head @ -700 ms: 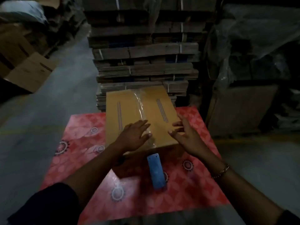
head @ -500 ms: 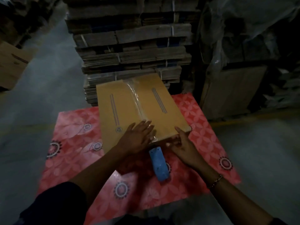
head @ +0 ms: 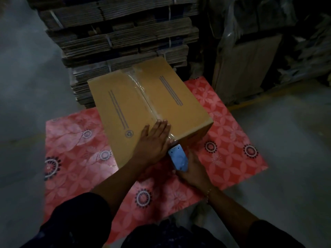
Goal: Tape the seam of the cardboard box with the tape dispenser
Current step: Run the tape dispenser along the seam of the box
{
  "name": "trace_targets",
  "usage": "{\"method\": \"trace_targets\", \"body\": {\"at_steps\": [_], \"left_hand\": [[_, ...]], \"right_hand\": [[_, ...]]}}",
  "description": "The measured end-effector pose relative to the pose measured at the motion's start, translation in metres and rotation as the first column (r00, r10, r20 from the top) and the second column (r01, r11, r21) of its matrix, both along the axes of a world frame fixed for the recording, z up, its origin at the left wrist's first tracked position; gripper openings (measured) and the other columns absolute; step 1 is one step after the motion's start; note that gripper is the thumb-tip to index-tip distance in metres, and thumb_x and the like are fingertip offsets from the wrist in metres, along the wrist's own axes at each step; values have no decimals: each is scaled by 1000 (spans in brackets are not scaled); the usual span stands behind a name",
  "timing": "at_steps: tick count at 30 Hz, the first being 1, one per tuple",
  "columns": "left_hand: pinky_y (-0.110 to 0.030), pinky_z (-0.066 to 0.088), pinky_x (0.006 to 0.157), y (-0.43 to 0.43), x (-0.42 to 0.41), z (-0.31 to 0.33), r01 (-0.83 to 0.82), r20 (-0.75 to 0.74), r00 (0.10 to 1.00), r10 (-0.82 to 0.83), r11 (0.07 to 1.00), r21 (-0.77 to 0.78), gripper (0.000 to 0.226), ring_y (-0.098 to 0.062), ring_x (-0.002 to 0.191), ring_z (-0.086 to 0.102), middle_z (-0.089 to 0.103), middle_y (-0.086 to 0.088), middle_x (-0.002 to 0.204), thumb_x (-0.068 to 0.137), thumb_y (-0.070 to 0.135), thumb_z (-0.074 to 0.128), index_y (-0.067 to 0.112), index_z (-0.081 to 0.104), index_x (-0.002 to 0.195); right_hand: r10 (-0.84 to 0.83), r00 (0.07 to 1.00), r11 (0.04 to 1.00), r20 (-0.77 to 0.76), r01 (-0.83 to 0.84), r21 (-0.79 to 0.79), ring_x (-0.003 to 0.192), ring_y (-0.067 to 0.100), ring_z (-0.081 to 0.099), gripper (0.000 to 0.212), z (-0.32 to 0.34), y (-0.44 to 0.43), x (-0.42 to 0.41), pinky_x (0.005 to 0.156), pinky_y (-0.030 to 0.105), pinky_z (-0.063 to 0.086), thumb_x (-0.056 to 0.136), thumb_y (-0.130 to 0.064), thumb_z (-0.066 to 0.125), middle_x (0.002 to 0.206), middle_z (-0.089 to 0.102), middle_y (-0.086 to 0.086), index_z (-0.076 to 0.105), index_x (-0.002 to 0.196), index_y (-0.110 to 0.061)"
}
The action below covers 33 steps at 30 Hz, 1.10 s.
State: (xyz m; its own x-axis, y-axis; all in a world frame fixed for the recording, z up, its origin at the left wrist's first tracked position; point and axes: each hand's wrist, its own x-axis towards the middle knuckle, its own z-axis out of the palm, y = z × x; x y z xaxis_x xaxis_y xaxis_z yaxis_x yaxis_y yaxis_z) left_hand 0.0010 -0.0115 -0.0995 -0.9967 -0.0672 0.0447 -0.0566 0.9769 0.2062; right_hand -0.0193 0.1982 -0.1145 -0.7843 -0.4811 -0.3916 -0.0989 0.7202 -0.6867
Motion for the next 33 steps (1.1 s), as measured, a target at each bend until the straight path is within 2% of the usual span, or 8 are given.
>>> {"method": "trace_targets", "body": {"at_steps": [3, 6, 9, 15, 23, 27, 30, 33], "left_hand": [[-53, 5, 125, -1, 0, 1, 13, 21, 1000, -13, 1000, 12, 65, -17, 158, 9, 14, -2, 171, 105, 51, 18, 19, 19, 162], [-53, 7, 125, 0, 0, 1, 5, 6, 1000, -5, 1000, 14, 69, -17, 158, 10, 16, -1, 171, 103, 55, 12, 20, 21, 162], [-52, 9, 124, 0, -3, 2, -20, 4, 1000, 19, 999, 32, 69, -17, 157, 15, 23, -1, 170, 102, 57, 17, 21, 28, 160], [-58, 20, 117, 6, -10, 4, -63, -48, 997, 64, 998, 30, 65, -23, 151, 31, 41, -6, 162, 101, 56, 30, 16, 45, 150], [-59, 23, 115, 7, -11, -1, -69, -54, 996, 69, 998, -9, 63, -24, 150, 34, 43, -6, 160, 100, 57, 35, 17, 48, 147], [-57, 22, 115, 6, -10, 0, -71, -53, 996, 70, 997, -9, 67, -22, 150, 33, 42, -5, 161, 99, 61, 32, 18, 46, 148], [-58, 22, 114, 6, -10, 1, -64, -57, 996, 62, 998, -18, 71, -23, 150, 34, 42, -5, 161, 98, 64, 31, 17, 46, 149], [-60, 25, 113, 8, -10, 2, -66, -64, 996, 65, 998, -16, 74, -25, 148, 37, 44, -6, 160, 97, 66, 29, 15, 49, 147]], "right_hand": [[8, 1000, 1000, -20, -8, -18, 136, 28, 50, 99, 2, 1, 6, 95, 25, 41, 76, -46, 76, 154, 44, 10, 25, 155, -15], [-12, 1000, 998, -26, 10, -57, 136, 23, 52, 100, 4, 12, 19, 101, 28, 45, 76, -38, 77, 154, 47, 5, 20, 157, -23], [-66, 997, 995, -44, 62, -74, 130, 16, 56, 97, 11, 28, 36, 101, 39, 53, 77, -45, 74, 150, 52, -3, 17, 155, -38], [-94, 985, 992, -145, 80, -95, 130, 10, 55, 92, 33, 36, 48, 100, 37, 53, 80, -47, 71, 153, 46, -13, 17, 154, -44], [-69, 969, 997, -236, 74, 11, 103, 21, 67, 85, 62, 36, 48, 82, 42, 57, 80, -54, 63, 125, 63, -3, 23, 155, -43], [72, 973, 981, -218, -30, 191, 102, 25, 65, 86, 85, 29, 37, 80, 38, 54, 83, -60, 55, 117, 65, 5, 19, 158, -38], [153, 970, 953, -187, -95, 289, 105, 27, 65, 94, 105, 21, 23, 79, 35, 53, 74, -75, 39, 117, 67, 7, 23, 157, -34], [181, 975, 935, -132, -129, 329, 108, 30, 66, 79, 119, 12, 16, 80, 35, 50, 81, -64, 54, 121, 69, 7, 36, 151, -32]]}}
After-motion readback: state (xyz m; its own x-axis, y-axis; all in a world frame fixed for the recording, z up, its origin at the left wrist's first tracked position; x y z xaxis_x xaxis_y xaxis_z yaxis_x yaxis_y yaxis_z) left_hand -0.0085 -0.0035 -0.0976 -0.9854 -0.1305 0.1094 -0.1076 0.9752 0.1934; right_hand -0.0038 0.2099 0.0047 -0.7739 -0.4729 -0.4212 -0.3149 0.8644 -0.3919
